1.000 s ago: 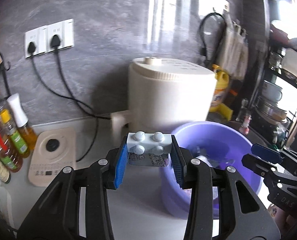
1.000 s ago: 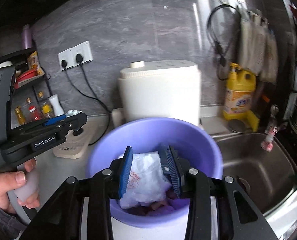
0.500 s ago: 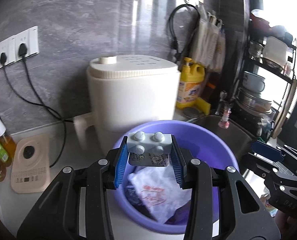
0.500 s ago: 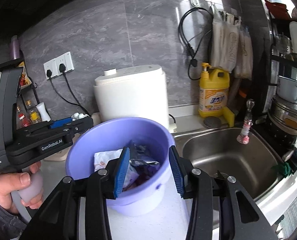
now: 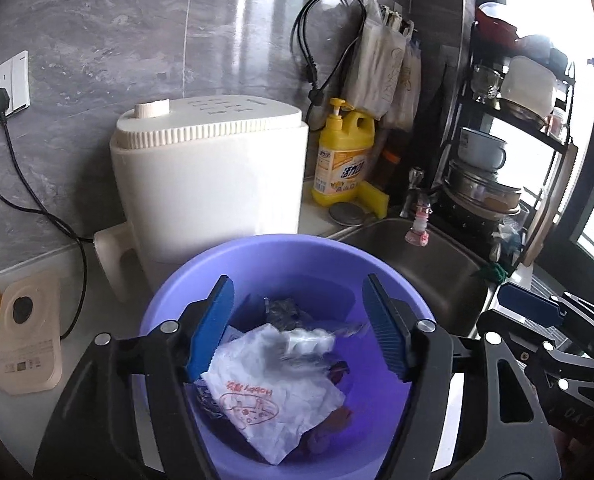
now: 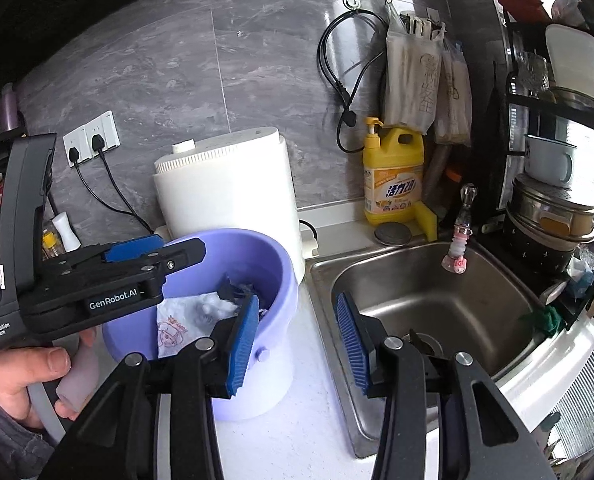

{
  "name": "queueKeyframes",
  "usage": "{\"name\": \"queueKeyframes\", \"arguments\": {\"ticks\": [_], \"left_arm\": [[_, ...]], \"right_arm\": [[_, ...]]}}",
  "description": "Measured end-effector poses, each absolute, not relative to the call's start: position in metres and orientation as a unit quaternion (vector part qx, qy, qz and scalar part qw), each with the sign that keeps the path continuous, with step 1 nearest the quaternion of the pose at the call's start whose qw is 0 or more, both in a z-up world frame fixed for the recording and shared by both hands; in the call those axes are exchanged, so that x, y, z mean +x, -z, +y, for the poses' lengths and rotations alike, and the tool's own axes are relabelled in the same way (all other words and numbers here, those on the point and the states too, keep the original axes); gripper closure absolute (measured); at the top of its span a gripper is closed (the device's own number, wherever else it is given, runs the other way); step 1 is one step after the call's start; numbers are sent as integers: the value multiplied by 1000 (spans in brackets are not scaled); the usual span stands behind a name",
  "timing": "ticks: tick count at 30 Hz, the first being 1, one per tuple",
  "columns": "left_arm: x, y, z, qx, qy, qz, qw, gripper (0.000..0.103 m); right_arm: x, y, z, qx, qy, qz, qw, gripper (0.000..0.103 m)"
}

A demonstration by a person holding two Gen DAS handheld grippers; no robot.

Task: Collect trash

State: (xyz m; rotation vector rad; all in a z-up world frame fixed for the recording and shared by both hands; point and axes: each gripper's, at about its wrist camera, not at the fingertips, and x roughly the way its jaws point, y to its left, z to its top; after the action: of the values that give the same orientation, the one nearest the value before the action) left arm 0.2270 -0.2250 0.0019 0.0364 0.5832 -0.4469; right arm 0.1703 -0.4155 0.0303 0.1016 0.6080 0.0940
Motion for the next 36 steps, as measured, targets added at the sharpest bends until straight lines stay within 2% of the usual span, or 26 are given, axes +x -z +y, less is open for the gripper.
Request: {"name": "queueKeyframes", "arguments": {"ticks": [13, 19, 22, 36], "left_arm": [[214, -15, -177, 26, 164, 271, 948, 15], [205, -20, -147, 24, 132, 267, 954, 9], [200, -22, -131, 22, 113, 265, 957, 7], [177, -25, -59, -1, 37, 264, 964, 6]], "right_arm": [[178, -35, -379, 48, -94, 294, 950, 58], [178, -41, -355, 47, -120, 289, 948, 50], [179, -44, -341, 45, -135, 286, 948, 44], [183, -53, -289, 35, -203, 270, 941, 18]]}}
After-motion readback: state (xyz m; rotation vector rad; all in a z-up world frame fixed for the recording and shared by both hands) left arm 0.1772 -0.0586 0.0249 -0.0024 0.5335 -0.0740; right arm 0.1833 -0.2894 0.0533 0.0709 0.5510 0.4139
